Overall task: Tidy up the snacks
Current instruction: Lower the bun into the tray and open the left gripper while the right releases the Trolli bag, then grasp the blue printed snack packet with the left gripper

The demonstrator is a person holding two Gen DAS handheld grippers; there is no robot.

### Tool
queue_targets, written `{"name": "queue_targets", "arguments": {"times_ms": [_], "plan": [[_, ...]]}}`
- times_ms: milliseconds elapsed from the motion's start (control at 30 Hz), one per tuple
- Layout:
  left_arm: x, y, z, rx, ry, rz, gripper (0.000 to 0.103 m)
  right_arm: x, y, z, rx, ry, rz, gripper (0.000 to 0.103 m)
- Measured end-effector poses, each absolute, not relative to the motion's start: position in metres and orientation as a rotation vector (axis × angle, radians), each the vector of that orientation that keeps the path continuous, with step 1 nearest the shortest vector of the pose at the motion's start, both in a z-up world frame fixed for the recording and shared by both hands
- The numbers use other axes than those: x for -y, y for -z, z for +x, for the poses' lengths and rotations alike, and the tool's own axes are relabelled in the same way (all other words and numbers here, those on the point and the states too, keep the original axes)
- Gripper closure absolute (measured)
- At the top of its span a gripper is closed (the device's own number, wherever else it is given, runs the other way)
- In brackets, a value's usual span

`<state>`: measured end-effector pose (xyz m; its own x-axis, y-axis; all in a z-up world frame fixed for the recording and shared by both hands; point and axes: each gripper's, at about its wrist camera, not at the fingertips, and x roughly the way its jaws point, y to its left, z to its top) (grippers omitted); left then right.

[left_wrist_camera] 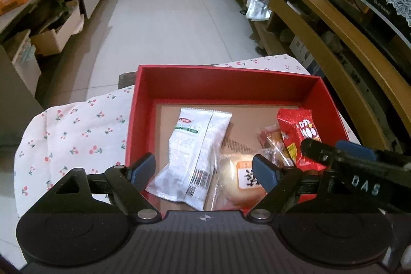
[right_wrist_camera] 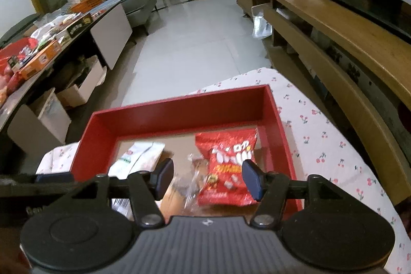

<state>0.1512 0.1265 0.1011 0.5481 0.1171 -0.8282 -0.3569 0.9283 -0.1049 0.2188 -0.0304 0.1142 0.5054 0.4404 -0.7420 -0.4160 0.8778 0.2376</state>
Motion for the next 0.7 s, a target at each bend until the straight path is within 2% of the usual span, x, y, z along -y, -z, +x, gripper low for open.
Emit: {"name": "queue_targets", "arguments": {"times_ms": [367,700], "plan": [[-0.133,-0.103,0.096,-0.970,-0.257,-0.281,0.015,0.033,-0.114,0.164,-0.946,-0.584,-0.016,0.041],[-0.136,-0.077,0.047,-1.075,-0.227,-0.344,0.015,0.025,-0.097,0.113,-1.018,-0.645,-0.087,0.039]]}}
